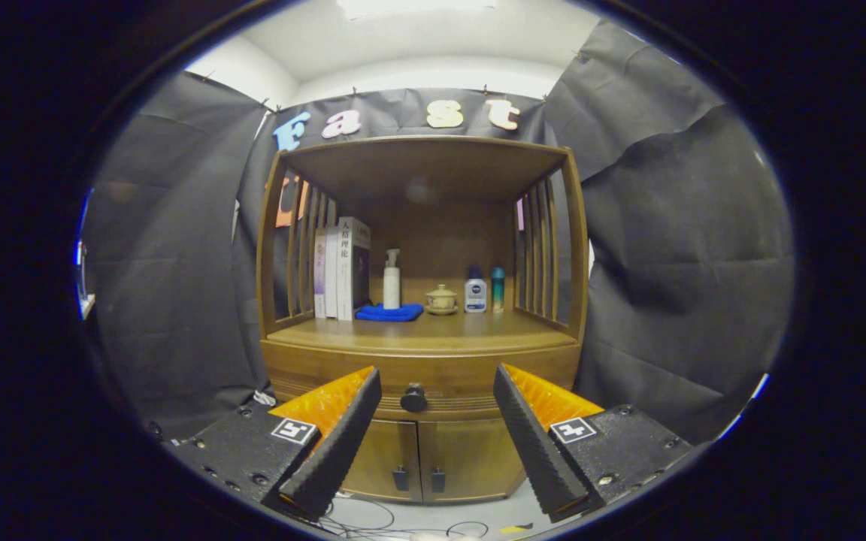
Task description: Pull open the drawer, take out the items inside it, and place them on the countertop above the cabinet.
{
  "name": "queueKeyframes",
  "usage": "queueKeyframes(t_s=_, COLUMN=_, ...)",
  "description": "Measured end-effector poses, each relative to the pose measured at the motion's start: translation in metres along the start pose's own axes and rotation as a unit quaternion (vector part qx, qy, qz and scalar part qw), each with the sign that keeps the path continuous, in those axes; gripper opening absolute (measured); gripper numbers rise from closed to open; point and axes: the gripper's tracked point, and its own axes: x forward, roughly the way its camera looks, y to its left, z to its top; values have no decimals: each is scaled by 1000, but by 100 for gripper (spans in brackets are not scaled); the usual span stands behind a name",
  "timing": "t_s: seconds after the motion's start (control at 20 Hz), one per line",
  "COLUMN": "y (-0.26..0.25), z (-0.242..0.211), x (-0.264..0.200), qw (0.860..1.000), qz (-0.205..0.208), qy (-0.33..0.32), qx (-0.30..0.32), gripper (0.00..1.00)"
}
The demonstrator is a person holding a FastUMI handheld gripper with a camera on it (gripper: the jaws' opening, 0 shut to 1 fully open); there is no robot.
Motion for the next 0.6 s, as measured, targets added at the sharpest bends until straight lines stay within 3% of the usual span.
queueKeyframes(t_s=0.3, y=0, z=-13, x=10, qw=1000, qz=3, qy=3, qx=1, gripper=98)
queueKeyframes(t_s=0.6, y=1, z=-56, x=40, qw=1000, qz=3, qy=23, qx=-12, gripper=98)
